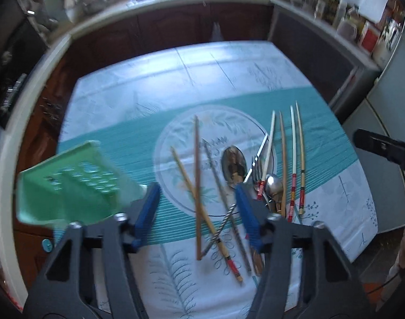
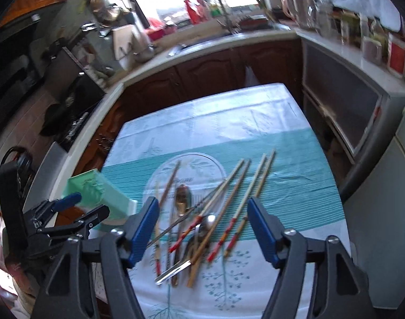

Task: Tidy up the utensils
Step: 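Lower the right tool and grasp a wooden chopstick from the pile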

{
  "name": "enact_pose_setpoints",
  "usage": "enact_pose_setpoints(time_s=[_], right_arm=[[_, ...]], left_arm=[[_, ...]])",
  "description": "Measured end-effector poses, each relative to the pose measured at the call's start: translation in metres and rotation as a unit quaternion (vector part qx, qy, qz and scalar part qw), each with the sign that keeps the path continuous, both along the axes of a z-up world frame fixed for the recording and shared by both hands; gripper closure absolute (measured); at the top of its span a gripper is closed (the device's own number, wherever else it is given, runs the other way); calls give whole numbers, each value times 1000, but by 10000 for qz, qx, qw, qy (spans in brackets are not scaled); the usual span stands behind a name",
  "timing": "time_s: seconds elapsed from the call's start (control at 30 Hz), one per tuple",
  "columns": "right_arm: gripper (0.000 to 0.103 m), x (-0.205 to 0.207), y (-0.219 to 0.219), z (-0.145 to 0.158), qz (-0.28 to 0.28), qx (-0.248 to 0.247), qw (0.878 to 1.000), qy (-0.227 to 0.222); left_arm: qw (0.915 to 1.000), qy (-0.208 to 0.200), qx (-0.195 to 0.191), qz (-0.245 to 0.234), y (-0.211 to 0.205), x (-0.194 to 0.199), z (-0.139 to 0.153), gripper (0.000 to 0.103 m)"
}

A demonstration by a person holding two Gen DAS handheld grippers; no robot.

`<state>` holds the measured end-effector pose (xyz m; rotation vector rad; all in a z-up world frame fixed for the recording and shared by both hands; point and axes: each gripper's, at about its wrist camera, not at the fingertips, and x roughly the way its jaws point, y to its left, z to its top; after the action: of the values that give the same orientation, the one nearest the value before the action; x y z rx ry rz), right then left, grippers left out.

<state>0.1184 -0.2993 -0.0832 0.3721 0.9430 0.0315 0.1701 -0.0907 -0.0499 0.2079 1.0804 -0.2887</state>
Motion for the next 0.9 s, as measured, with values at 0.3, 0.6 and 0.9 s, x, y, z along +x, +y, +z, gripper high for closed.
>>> enact_pose_setpoints(time_s=[0.3,0.6,0.9], right_arm=[[77,62,-43,-91,-458,221,9863,1568],[82,95,-29,-125,-554,-257,9751,2130],[93,110,-10,-142,-459,-977,9639,2435]], left_arm=[[9971,638,-15,-417,-55,32,-48,74],[9942,856,-91,-649,-88,47,-59,79],[9910,1078,-172,-780,-102,54,-72,79]])
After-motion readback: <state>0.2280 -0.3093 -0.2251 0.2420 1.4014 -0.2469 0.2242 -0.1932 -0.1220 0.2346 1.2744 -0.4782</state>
